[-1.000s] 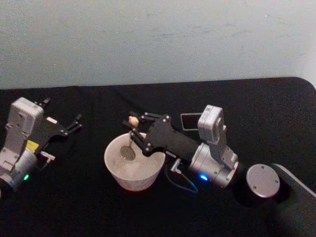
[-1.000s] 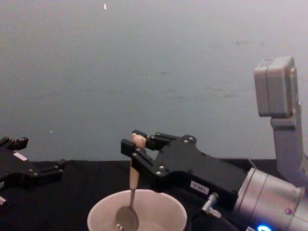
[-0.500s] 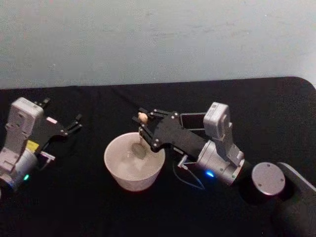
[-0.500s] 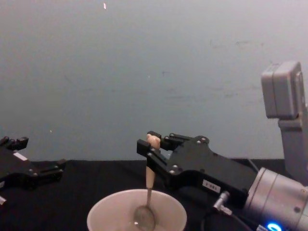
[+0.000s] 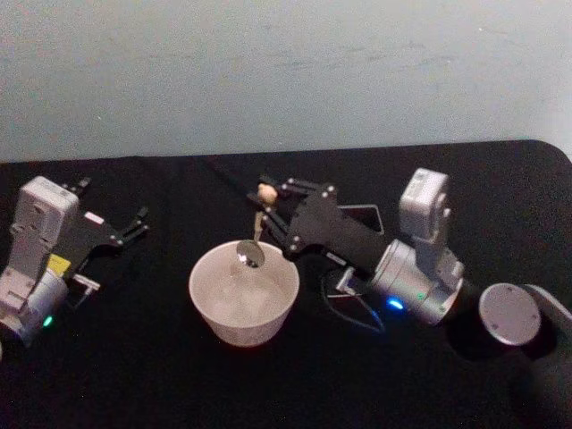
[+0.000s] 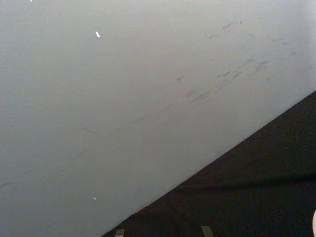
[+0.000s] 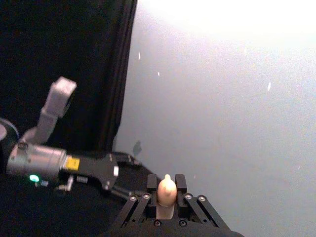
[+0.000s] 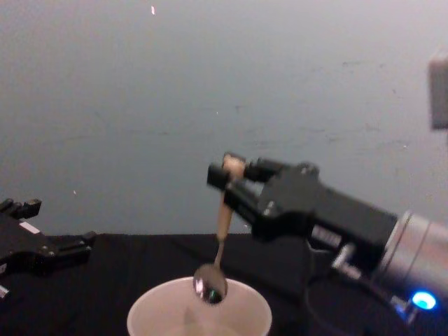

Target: Pick up the stirring spoon with one hand, stir inside the cup, then place it back in its original position.

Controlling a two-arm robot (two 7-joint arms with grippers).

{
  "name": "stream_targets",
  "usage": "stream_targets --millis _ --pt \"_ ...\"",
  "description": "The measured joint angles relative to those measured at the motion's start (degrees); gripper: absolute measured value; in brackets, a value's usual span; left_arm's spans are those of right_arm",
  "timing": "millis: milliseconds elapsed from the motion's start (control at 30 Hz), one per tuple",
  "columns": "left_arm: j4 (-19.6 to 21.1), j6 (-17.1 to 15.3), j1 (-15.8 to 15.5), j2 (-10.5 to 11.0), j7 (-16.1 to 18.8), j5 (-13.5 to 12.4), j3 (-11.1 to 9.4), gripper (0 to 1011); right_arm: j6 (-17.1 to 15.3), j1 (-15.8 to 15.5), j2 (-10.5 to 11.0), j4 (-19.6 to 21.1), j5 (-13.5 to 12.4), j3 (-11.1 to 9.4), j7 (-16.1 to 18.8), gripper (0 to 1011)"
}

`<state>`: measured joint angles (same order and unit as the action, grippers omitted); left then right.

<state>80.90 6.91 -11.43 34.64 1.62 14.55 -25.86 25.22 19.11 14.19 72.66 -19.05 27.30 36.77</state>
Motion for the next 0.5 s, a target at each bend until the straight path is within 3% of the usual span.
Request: stream_targets --millis 267,500 --pt "0.0 0.0 0.0 0.0 0.0 0.0 0.0 1001 -1.16 -0.87 3.23 7.21 -3.61 -2.22 1.08 214" --pt "0.0 0.0 0.0 0.0 0.0 0.0 0.0 1001 -2.45 -1.28 5.52 11.04 -5.39 -4.55 0.04 214"
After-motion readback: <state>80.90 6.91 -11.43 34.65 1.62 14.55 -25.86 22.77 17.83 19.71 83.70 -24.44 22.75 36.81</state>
